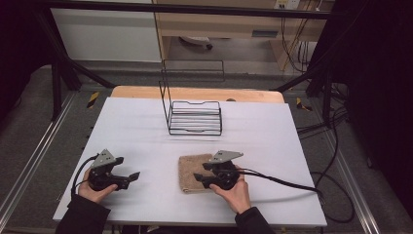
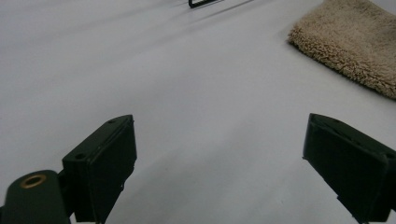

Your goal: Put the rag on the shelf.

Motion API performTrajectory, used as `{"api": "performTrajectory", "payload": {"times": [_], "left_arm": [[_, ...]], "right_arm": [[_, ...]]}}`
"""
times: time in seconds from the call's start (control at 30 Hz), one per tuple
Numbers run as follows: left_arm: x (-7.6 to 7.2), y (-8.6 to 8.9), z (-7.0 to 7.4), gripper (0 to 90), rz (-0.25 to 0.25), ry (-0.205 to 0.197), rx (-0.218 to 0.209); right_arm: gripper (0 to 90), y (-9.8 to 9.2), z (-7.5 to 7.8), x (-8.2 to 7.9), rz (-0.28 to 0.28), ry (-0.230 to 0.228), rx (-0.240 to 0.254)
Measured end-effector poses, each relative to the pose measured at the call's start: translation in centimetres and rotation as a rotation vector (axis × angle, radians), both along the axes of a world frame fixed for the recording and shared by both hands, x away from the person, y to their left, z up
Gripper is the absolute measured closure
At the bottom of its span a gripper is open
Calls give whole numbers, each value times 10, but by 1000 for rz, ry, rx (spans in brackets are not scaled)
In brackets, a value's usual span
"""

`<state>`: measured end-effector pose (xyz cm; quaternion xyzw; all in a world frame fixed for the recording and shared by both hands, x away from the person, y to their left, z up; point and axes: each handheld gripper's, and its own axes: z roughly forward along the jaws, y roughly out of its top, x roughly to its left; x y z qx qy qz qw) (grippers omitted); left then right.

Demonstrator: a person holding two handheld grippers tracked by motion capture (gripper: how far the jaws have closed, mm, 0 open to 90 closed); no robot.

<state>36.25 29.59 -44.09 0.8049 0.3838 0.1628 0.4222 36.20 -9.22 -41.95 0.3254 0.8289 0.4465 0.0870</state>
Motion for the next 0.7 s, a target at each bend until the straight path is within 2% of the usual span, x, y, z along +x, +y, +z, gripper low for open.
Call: {"api": "performTrajectory", "payload": {"times": [0.27, 0.53, 0.7], "left_arm": [[0, -7, 0, 83, -6, 2, 10], [1, -16, 1, 77, -19, -4, 34], [1, -24, 2, 76, -24, -5, 28]], "right_arm": [[297, -29, -8, 12, -69, 17, -4], [148, -50, -17, 19, -96, 41, -22], [101, -56, -19, 20, -102, 48, -23]]}}
